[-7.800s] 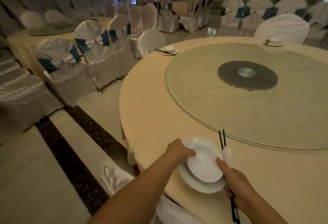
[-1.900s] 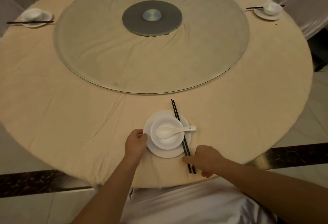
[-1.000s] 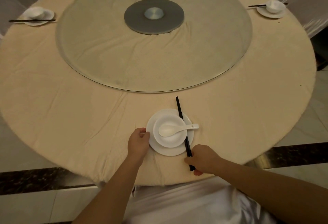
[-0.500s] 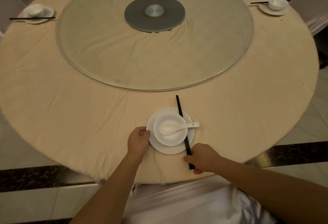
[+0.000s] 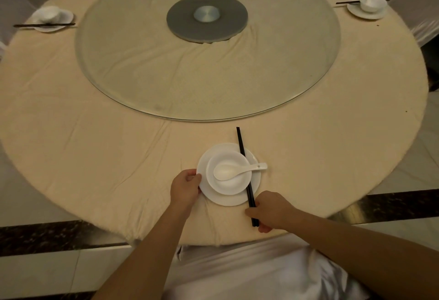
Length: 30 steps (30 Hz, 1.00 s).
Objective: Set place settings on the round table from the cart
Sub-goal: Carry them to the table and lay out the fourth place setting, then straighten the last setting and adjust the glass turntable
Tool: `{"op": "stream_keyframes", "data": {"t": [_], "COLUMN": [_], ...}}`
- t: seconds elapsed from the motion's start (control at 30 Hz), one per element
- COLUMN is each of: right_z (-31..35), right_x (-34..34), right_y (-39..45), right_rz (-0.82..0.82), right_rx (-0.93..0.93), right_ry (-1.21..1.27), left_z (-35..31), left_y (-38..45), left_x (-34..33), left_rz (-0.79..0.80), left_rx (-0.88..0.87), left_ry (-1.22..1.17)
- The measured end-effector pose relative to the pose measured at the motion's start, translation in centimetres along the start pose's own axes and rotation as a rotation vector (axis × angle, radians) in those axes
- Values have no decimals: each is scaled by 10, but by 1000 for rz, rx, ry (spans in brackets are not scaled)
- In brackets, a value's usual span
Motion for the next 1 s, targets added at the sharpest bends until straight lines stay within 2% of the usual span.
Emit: {"op": "stream_keyframes", "data": {"t": [0.57, 0.87, 1.0], "right_z": [-3, -9, -14], "right_x": [2, 20, 52], "right_y": [0, -10, -21], "right_rz": [-17, -37, -170], "right_rx": [7, -54, -84], "right_ry": [-38, 4, -45], "left_z": [1, -8, -18], "left_y": [0, 2, 0], "left_x": [-1, 8, 30], "left_rz": [6, 45, 11], "left_rx": [-4, 79, 14], "left_ry": [31, 33, 79]}}
Point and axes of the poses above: each hand's wrist, its own y-axis towards the middle knuckle, its own x-axis out of the back of the hand, z = x × y, the point moved 1 cm from there along y, towards the middle knuckle, and after that the axes turned 11 degrees about -y, right-handed, at the moved point
